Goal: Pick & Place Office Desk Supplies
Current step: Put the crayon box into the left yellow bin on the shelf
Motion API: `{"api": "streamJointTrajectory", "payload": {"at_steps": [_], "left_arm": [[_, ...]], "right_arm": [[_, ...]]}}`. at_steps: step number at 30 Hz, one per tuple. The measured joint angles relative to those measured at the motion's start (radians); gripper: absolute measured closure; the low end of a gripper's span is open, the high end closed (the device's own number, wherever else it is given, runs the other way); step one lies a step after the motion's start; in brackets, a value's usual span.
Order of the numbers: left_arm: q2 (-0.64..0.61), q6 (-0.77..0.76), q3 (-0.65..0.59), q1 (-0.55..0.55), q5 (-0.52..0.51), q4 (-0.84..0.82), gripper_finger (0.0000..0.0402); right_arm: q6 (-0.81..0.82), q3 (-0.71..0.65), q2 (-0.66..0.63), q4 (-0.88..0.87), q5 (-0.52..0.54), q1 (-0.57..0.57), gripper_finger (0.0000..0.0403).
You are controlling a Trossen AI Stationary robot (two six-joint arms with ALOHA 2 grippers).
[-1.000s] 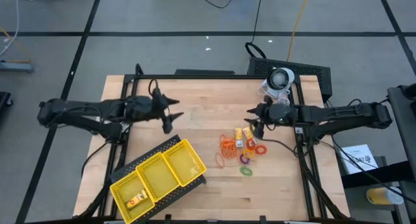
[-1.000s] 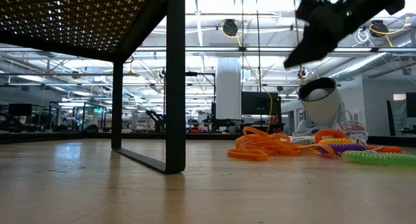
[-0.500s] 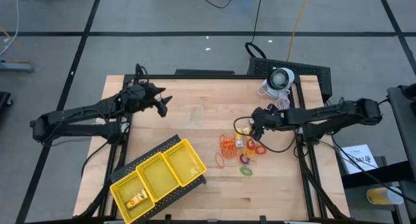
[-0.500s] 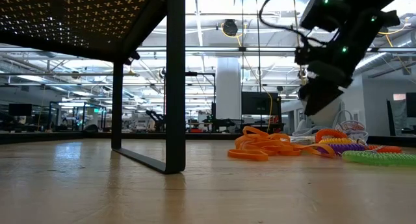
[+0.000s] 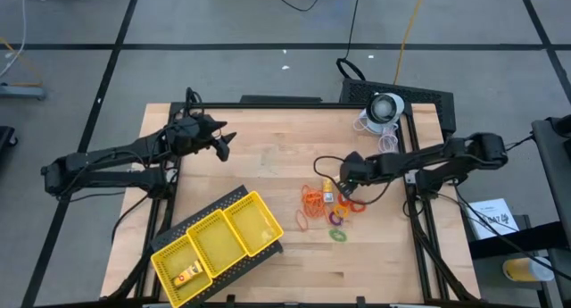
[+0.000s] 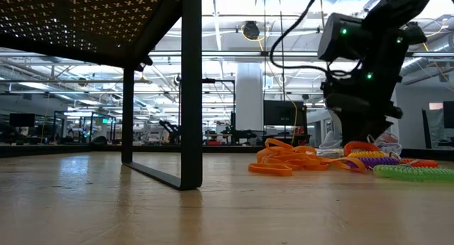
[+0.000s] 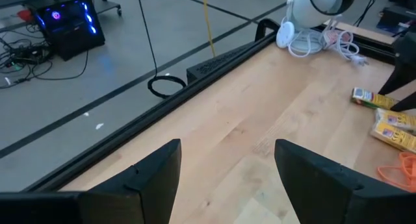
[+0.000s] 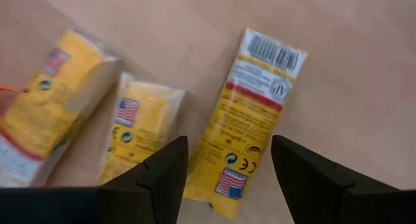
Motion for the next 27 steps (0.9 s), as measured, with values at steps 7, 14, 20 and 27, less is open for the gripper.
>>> {"api": "streamJointTrajectory", "payload": {"at_steps": [7, 14, 20, 27], "left_arm": [[0.002, 0.000, 0.000, 0.000, 0.000, -0.004, 0.0149], [0.002, -0.001, 0.000, 0.000, 0.000, 0.000, 0.0149], [0.002, -0.053, 0.000, 0.000, 0.004, 0.019, 0.0149], [0.002, -0.192, 0.000, 0.000, 0.162, 0.153, 0.0149]], "right_arm": [[0.081, 0.003, 0.080, 0.005, 0.007, -0.007, 0.0193], [0.053, 0.003, 0.078, 0.012, 0.010, -0.011, 0.0229], [-0.061, -0.001, -0.008, 0.120, 0.086, -0.012, 0.0288], [-0.397, -0.001, -0.105, 0.471, 0.165, -0.013, 0.0303]]}}
